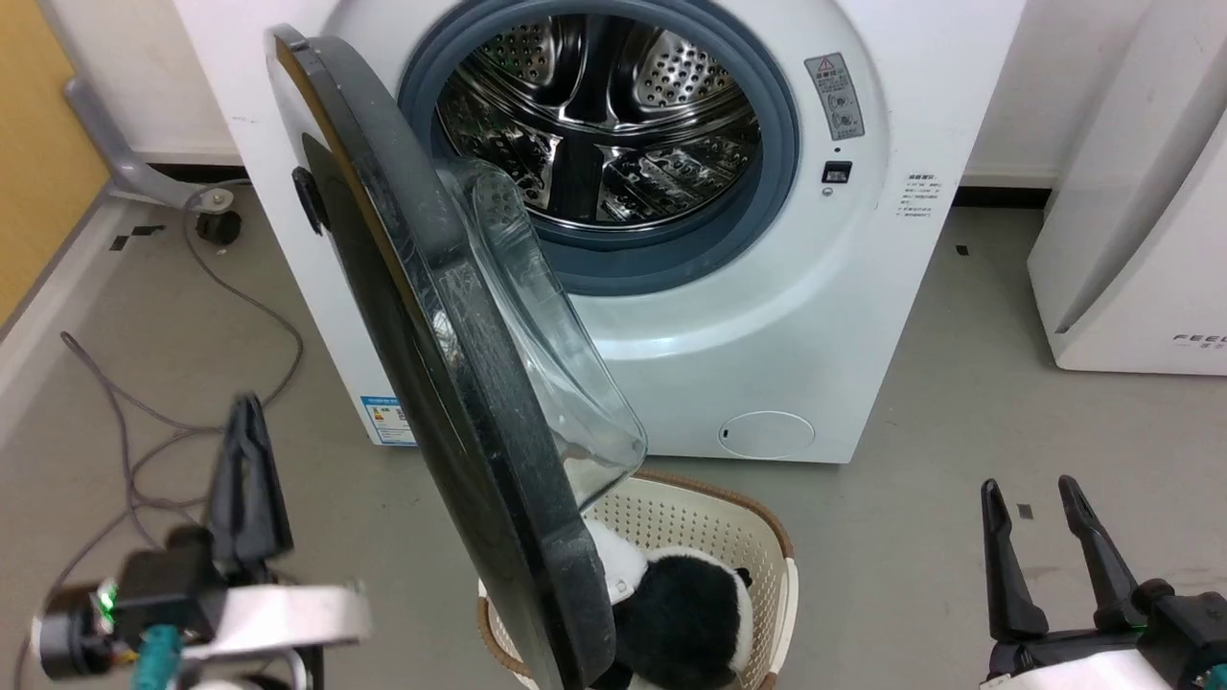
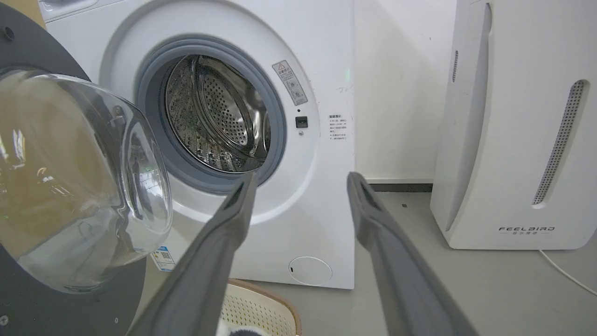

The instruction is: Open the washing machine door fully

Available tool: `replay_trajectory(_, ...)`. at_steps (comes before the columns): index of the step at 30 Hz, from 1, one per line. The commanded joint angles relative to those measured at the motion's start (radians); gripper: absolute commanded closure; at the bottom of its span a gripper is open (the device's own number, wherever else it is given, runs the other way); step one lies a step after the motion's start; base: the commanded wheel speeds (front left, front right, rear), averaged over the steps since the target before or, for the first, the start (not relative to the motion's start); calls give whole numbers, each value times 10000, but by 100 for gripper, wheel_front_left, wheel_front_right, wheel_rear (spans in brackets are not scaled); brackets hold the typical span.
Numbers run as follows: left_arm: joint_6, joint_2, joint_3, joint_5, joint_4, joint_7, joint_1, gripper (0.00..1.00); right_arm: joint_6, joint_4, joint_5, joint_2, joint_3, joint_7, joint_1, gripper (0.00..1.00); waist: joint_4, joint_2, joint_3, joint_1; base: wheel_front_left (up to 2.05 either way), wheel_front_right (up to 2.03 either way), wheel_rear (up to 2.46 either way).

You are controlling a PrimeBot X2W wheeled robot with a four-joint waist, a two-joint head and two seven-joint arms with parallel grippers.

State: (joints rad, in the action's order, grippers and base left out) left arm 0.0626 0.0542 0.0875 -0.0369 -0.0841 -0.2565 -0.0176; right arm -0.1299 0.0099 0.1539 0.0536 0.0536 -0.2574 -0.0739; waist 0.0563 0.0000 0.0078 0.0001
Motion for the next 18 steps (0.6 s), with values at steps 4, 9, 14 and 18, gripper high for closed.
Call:
replay_trajectory(4,-147,128,-57,173,-1090,-53,-672,100,-8,54,49,-33,-29,-43,-71,0,9,0,-37,-1,0,0,0)
replay_trajectory(9,-342,93,-500,146,-2071,-53,-980,100,-8,107,46,-33,-79,-43,-86,0,-21,0,-90,-1,0,0,0)
replay_trajectory(14,-709,50,-1430,189,-2932,-53,-1162,100,-8,138,37,-33,-151,-43,-113,0,-61,0,-159,-1,0,0,0)
replay_trajectory(18,-1044,33,-2313,306,-3254,-53,-1067,100,-8,150,25,-33,-183,-43,-144,0,-64,0,-232,-1,0,0,0)
